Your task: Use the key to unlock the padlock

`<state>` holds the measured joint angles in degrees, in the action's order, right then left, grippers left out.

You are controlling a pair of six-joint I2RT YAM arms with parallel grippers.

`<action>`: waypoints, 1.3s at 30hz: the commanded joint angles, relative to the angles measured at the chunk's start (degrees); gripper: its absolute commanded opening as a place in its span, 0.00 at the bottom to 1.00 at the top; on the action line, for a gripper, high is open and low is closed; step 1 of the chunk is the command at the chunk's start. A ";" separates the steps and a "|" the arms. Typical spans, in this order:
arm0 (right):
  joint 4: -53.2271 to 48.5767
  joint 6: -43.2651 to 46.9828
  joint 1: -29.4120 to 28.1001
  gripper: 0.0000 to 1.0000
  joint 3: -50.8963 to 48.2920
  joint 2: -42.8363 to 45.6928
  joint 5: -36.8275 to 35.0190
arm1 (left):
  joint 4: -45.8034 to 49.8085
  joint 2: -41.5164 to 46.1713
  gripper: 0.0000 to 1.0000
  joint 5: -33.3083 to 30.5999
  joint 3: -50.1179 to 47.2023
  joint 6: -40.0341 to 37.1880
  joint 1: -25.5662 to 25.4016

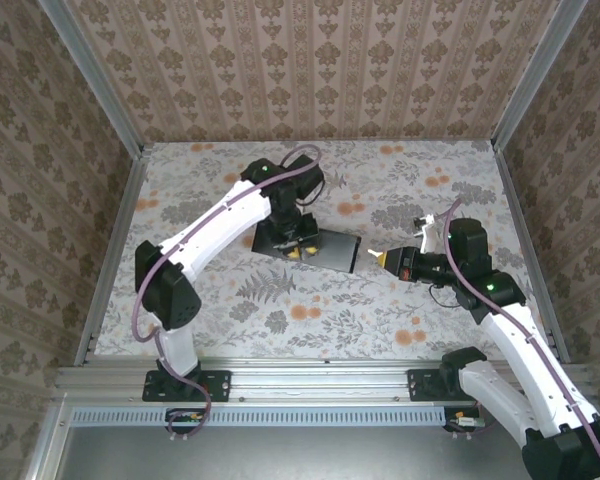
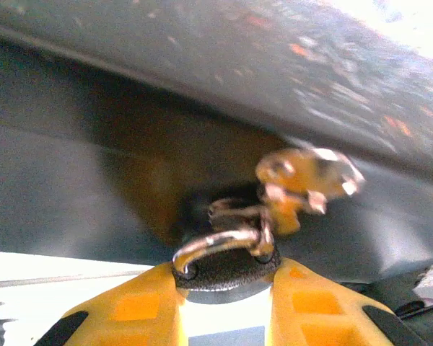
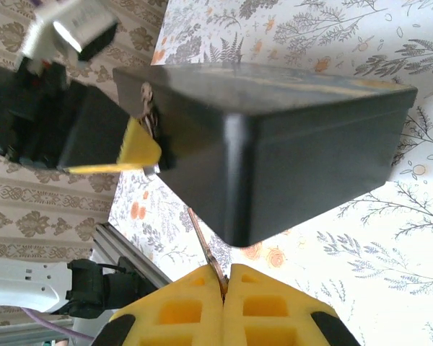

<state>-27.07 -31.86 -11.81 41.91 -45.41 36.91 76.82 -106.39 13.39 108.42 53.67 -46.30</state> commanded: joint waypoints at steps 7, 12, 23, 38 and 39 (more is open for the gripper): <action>-2.50 1.62 0.32 0.05 3.17 -0.89 1.94 | 11.07 2.02 0.21 2.73 7.00 2.03 -2.30; -2.22 1.76 0.35 0.05 3.23 -0.28 2.03 | 16.20 -2.37 0.21 1.48 14.23 -0.36 -2.12; 8.89 -8.20 -2.22 0.04 -2.30 0.35 5.87 | 9.45 -7.39 0.53 -16.91 23.12 -29.46 6.33; 20.01 -16.80 -16.19 0.04 -3.74 -7.10 -4.81 | -33.86 1.03 0.68 29.64 -10.07 -43.18 31.56; 20.35 -17.00 -16.31 0.04 -3.72 -7.32 -5.38 | -34.86 1.38 0.68 31.77 -9.95 -42.32 31.95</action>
<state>-10.35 -46.63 -27.38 38.72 -52.51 35.05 48.25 -106.76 32.95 98.50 13.39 -14.26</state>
